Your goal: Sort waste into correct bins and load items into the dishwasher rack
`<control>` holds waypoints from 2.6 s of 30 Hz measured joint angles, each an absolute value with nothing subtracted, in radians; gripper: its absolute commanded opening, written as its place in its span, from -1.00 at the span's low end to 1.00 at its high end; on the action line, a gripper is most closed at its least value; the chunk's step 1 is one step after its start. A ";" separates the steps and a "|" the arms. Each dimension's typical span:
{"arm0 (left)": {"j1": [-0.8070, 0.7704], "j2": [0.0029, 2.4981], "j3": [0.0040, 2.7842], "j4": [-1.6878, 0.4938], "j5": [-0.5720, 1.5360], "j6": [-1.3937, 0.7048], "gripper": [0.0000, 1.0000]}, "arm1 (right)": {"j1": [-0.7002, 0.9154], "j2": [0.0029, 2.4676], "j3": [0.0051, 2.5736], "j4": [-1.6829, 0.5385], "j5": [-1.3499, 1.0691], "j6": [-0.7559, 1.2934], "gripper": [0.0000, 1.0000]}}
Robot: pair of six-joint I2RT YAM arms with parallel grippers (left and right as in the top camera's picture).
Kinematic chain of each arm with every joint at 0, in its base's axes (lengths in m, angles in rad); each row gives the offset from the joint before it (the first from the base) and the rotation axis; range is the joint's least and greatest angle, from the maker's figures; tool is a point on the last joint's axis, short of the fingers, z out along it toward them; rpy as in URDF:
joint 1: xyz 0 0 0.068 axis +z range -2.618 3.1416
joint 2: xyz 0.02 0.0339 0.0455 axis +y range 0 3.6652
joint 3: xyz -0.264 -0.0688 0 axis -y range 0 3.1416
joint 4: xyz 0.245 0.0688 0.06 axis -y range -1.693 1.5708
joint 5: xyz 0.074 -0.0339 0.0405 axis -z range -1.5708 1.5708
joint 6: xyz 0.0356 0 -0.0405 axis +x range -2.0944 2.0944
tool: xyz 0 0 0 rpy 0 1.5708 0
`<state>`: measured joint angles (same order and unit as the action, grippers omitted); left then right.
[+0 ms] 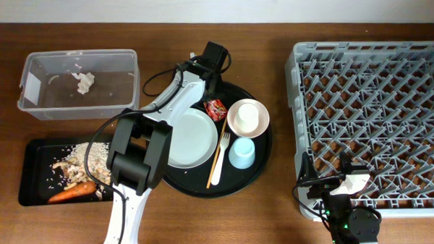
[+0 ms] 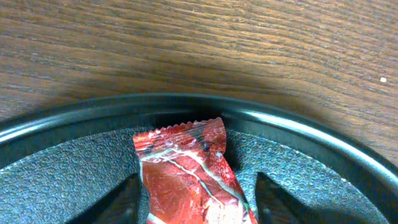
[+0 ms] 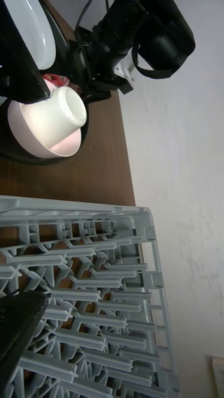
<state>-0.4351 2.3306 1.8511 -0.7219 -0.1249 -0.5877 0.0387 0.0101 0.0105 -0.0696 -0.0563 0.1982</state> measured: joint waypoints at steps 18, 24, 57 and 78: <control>-0.263 2.097 1.890 -0.802 -0.124 -0.577 -0.99 | 0.039 0.010 0.010 -0.070 -0.056 0.198 0.97; 0.080 2.045 1.897 -0.905 -0.178 -0.615 -0.48 | 0.039 0.010 0.010 -0.070 -0.056 0.198 0.97; 0.097 0.936 1.076 -1.277 0.075 -0.570 0.98 | 0.039 0.012 0.011 -0.070 -0.056 0.198 0.97; 0.415 1.203 1.066 -1.157 0.078 -0.588 0.98 | 0.036 0.013 0.011 0.128 -0.691 0.791 0.97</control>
